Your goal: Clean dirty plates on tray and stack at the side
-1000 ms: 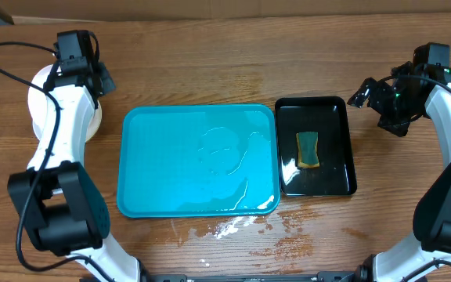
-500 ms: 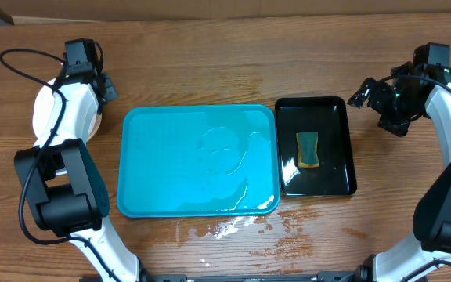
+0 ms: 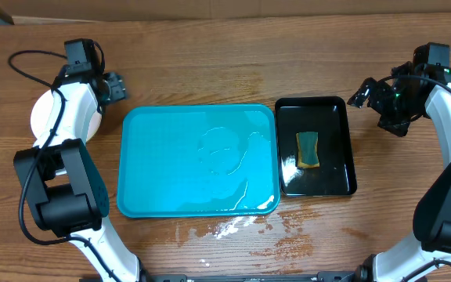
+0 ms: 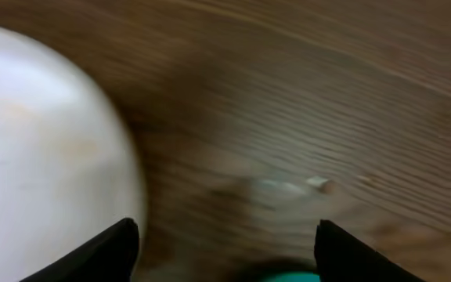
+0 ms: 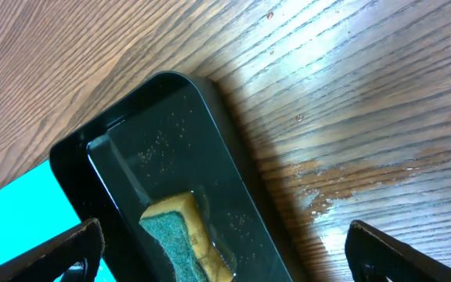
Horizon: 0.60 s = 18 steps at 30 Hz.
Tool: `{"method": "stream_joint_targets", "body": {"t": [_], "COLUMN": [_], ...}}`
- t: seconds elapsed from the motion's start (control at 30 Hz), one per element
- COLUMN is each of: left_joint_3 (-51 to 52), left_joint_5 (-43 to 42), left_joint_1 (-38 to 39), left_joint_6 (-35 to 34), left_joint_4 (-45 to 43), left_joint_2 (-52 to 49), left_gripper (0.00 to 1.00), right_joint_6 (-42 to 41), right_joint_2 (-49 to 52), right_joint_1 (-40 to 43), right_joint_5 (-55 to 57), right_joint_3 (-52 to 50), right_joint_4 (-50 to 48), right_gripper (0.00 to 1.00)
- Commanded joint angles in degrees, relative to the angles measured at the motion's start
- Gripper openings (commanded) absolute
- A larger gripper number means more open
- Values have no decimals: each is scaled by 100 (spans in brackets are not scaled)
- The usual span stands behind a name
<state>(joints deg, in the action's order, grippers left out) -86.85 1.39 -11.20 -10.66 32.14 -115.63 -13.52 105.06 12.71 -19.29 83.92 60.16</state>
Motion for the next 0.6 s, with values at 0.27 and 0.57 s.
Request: {"method": "stream_joint_targets", "body": {"t": [0.27, 0.57], "left_joint_3": [-192, -192], "left_joint_5": [-3189, -2769], "left_joint_1": [46, 46], "left_joint_6": [-664, -669], "left_joint_4": [-358, -363], "left_joint_2": [-59, -61], "left_gripper": [100, 100], "right_joint_6": [-20, -20], "right_joint_2": [-59, -59], "right_joint_1": [22, 22], "right_joint_5": [-28, -28], "right_joint_3": [144, 144], "right_joint_4": [-15, -15], "right_gripper": [100, 100]}}
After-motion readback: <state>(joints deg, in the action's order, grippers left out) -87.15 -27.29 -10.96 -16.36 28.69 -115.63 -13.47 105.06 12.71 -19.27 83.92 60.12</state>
